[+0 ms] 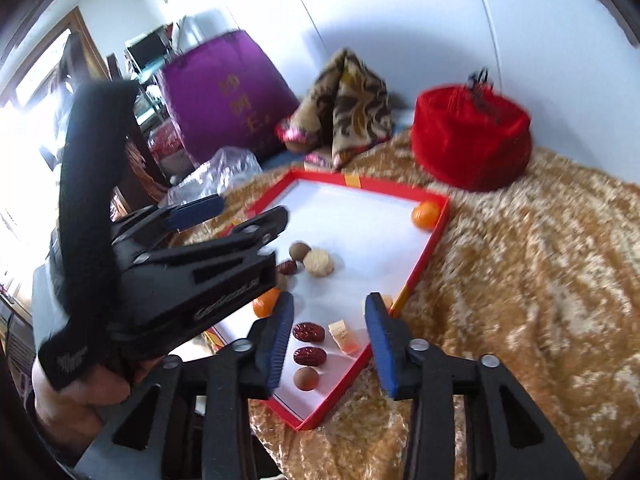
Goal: Organize fruits
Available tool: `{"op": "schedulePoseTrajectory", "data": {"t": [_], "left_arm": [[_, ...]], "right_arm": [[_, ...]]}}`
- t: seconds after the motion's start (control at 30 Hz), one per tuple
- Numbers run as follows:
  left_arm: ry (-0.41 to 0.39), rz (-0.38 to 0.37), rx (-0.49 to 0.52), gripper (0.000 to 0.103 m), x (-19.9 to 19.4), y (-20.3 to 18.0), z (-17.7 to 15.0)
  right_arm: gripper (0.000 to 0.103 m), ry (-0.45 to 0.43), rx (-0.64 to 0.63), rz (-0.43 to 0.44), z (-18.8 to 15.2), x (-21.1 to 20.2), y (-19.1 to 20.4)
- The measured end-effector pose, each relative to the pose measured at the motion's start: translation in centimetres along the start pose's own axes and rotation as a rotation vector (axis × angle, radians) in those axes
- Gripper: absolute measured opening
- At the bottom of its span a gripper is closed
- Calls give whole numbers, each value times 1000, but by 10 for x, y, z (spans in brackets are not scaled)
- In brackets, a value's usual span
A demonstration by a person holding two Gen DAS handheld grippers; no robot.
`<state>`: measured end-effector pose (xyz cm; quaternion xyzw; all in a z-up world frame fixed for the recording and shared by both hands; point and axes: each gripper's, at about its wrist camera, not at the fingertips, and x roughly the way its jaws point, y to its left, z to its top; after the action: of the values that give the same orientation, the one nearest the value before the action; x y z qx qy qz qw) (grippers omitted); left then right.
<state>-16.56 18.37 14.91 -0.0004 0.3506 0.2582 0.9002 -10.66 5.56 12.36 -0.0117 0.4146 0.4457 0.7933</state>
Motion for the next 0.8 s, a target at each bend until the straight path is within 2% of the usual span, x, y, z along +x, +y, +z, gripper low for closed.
{"op": "schedulePoseTrajectory", "data": {"t": [0.03, 0.1, 0.2, 0.37, 0.57, 0.73, 0.8], "left_arm": [[-15, 10, -26, 83, -10, 5, -2], [-60, 41, -79, 83, -39, 16, -11], [-126, 96, -112, 86, -77, 29, -27], [-142, 183, -121, 87, -131, 42, -42], [-221, 218, -123, 87, -204, 52, -52], [-286, 207, -143, 103, -254, 55, -60], [-312, 207, -148, 103, -267, 57, -62]], "right_arm": [[45, -25, -19, -13, 1, -8, 4], [54, -60, -33, -31, 1, -19, 9], [55, -117, -21, -38, 2, -37, 14], [64, -218, -47, -88, -13, -75, 30], [72, -293, 17, -97, -53, -133, 54], [76, -321, -39, -161, -68, -174, 83], [79, -334, -47, -169, -69, -187, 93]]}}
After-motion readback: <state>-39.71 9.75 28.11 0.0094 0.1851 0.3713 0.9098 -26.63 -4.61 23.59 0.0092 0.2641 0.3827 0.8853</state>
